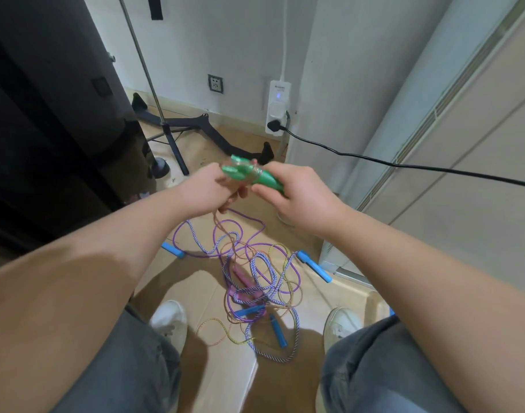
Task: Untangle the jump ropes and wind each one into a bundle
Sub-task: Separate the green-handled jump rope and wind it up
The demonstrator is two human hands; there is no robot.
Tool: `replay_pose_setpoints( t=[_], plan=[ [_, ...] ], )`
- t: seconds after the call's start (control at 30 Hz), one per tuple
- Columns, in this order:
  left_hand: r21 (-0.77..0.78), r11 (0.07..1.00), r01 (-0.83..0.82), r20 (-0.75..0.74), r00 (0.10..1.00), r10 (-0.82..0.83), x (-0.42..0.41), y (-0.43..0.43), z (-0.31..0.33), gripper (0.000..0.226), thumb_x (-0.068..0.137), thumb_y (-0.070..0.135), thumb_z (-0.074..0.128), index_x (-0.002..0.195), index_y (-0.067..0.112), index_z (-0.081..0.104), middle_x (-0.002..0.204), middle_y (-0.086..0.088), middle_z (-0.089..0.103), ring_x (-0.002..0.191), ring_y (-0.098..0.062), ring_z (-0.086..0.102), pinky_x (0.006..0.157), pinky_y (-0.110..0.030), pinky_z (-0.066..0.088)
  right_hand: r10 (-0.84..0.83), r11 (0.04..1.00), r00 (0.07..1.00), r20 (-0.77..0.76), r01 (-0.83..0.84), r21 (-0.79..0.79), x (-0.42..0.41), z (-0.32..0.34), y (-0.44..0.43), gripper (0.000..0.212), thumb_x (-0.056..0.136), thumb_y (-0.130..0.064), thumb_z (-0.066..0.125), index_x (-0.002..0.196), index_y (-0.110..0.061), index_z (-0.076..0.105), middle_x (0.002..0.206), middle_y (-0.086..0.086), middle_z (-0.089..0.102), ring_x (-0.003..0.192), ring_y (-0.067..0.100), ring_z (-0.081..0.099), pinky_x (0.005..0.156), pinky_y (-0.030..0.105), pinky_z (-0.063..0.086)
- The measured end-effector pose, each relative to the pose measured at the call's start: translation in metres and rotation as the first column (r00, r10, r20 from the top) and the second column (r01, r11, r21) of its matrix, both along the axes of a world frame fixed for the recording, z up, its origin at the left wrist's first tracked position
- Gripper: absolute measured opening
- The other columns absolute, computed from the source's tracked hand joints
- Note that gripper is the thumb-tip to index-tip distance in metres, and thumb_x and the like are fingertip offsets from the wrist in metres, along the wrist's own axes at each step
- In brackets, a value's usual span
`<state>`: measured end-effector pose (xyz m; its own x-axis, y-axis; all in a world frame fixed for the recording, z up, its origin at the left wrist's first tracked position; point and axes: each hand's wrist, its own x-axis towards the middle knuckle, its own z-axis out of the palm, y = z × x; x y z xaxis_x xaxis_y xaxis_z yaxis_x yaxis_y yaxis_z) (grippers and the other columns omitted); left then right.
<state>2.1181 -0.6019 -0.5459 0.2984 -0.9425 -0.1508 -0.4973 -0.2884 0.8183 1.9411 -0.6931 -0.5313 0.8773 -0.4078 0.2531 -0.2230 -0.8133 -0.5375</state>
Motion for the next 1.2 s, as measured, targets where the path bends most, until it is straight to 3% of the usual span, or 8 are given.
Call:
replay_pose_setpoints(
  t=[0.13,0.27,0.5,0.73,0.83,0.9,1.07,1.2],
  plan=[
    [0.024,1.000,0.006,-0.036,0.999,-0.006,-0.014,0.000,0.000,0.047,0.107,0.037,0.032,0.078,0.013,0.060,0.054,0.004,0.048,0.047,-0.014,0.046,0.051,-0.028,0.047,-0.298,0.953,0.954,0.017,0.299,-0.050,0.002,0.002,-0.016,0.022,0.098,-0.036,0.060,0.102,-0.014,0.064,0.079,-0.002,0.060,0.075,0.021,0.053,0.065,0.030,0.033],
    [0.095,0.973,0.212,0.002,0.977,-0.213,-0.030,0.005,0.015,0.047,0.104,0.040,0.041,0.075,0.012,0.064,0.052,0.004,0.052,0.050,-0.017,0.050,0.057,-0.026,0.048,-0.432,0.901,0.857,-0.281,0.395,-0.180,0.000,-0.006,-0.028,0.020,0.099,-0.035,0.056,0.092,-0.016,0.053,0.088,0.013,0.059,0.085,0.036,0.058,0.066,0.032,0.034],
    [-0.123,0.974,0.193,0.400,0.907,-0.129,-0.016,0.001,0.035,0.046,0.097,0.047,0.054,0.059,0.021,0.063,0.043,0.004,0.043,0.040,-0.008,0.038,0.044,-0.016,0.031,-0.065,0.976,0.810,-0.583,-0.070,-0.206,0.005,-0.017,-0.004,0.024,0.100,-0.030,0.053,0.117,-0.014,0.059,0.104,0.012,0.062,0.099,0.035,0.062,0.080,0.038,0.048],
    [0.040,0.999,0.030,0.428,0.903,-0.044,0.024,0.005,0.003,0.052,0.097,0.055,0.048,0.056,0.027,0.064,0.049,-0.001,0.053,0.050,-0.017,0.048,0.055,-0.031,0.043,0.254,0.940,0.934,-0.252,-0.300,-0.164,0.007,-0.004,0.012,0.015,0.099,-0.024,0.059,0.104,-0.010,0.061,0.091,0.003,0.056,0.082,0.025,0.054,0.072,0.035,0.040],
    [0.067,0.997,-0.036,0.241,0.970,0.019,0.021,0.002,-0.010,0.038,0.099,0.031,0.053,0.063,0.023,0.062,0.062,-0.001,0.061,0.062,-0.023,0.054,0.060,-0.030,0.045,0.073,0.989,0.997,-0.035,-0.077,-0.126,0.008,0.005,0.010,0.019,0.099,-0.027,0.059,0.107,-0.011,0.064,0.094,0.005,0.066,0.080,0.022,0.055,0.071,0.033,0.040],
    [0.047,0.995,-0.084,0.217,0.973,0.072,0.012,0.001,-0.007,0.050,0.102,0.047,0.041,0.065,0.020,0.062,0.057,0.006,0.058,0.054,-0.015,0.052,0.053,-0.024,0.040,-0.117,0.986,0.993,0.009,0.117,-0.117,0.009,0.009,0.002,0.023,0.099,-0.030,0.057,0.108,-0.009,0.064,0.093,0.008,0.068,0.085,0.028,0.060,0.075,0.036,0.044],
    [0.087,0.993,0.074,0.223,0.970,-0.091,-0.007,0.009,0.014,0.055,0.102,0.049,0.040,0.067,0.016,0.067,0.058,0.002,0.061,0.048,-0.015,0.058,0.058,-0.026,0.050,-0.432,0.892,0.839,-0.331,0.342,-0.297,0.007,0.002,-0.020,0.026,0.102,-0.033,0.048,0.105,-0.009,0.057,0.094,0.018,0.061,0.077,0.037,0.052,0.065,0.036,0.042],
    [0.099,0.966,0.239,0.192,0.948,-0.255,-0.015,0.014,0.026,0.043,0.096,0.044,0.058,0.066,0.015,0.070,0.061,-0.004,0.067,0.055,-0.021,0.063,0.059,-0.027,0.053,-0.382,0.916,0.744,-0.549,0.226,-0.331,0.010,-0.007,-0.013,0.017,0.100,-0.025,0.049,0.106,-0.012,0.059,0.092,0.013,0.057,0.074,0.033,0.049,0.066,0.033,0.040]
  ],
)
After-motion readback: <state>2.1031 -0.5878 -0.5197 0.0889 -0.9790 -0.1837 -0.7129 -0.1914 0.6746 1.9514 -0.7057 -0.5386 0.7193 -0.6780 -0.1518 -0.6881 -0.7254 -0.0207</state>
